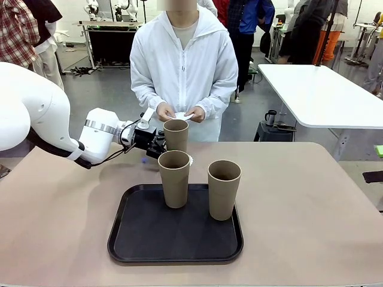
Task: Place coasters on the table and set cups on them.
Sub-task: Pick up one Reusable plastic cup and place it on a coaster set by the human, then take one Reusable plastic cup from the Flat Tray and place it on a coaster set by the human.
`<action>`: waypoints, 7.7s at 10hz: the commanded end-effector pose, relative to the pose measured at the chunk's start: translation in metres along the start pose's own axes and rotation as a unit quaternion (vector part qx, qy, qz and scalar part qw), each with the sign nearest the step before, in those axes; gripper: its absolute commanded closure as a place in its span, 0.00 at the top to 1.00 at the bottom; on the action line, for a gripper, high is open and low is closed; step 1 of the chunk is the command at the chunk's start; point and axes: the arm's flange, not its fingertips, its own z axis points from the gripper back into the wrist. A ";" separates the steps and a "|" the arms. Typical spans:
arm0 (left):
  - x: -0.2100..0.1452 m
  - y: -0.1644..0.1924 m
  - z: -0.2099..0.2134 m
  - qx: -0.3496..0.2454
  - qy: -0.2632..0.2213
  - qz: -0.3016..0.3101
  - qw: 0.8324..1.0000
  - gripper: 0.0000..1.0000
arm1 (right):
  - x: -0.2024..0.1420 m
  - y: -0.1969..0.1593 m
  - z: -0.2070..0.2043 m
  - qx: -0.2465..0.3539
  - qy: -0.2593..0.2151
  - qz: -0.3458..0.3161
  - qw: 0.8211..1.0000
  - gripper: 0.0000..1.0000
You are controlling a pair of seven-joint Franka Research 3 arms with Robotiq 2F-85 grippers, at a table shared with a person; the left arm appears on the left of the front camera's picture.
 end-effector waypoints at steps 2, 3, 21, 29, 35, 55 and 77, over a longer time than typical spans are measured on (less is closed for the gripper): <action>0.009 -0.002 0.003 -0.015 0.036 0.010 0.999 1.00 | 0.001 -0.001 0.001 0.007 -0.001 0.006 1.000 1.00; 0.010 -0.002 0.004 -0.017 0.043 0.011 0.999 1.00 | 0.001 -0.001 0.001 0.007 -0.001 0.006 1.000 1.00; 0.020 0.003 0.011 -0.003 0.161 0.035 0.986 1.00 | 0.001 -0.001 0.001 0.007 -0.001 0.006 1.000 1.00; 0.105 -0.051 0.059 0.070 0.313 0.076 0.944 1.00 | 0.001 -0.001 0.001 0.007 -0.001 0.006 1.000 1.00; 0.232 -0.106 0.067 0.178 0.449 0.240 0.842 1.00 | 0.001 -0.001 0.001 0.007 -0.001 0.006 1.000 1.00; 0.278 -0.194 0.090 0.301 0.365 0.429 0.769 1.00 | 0.001 -0.001 0.001 0.007 -0.001 0.006 1.000 1.00; 0.122 -0.415 0.394 0.159 -0.170 0.557 0.797 1.00 | 0.001 -0.001 0.001 0.007 -0.001 0.006 1.000 1.00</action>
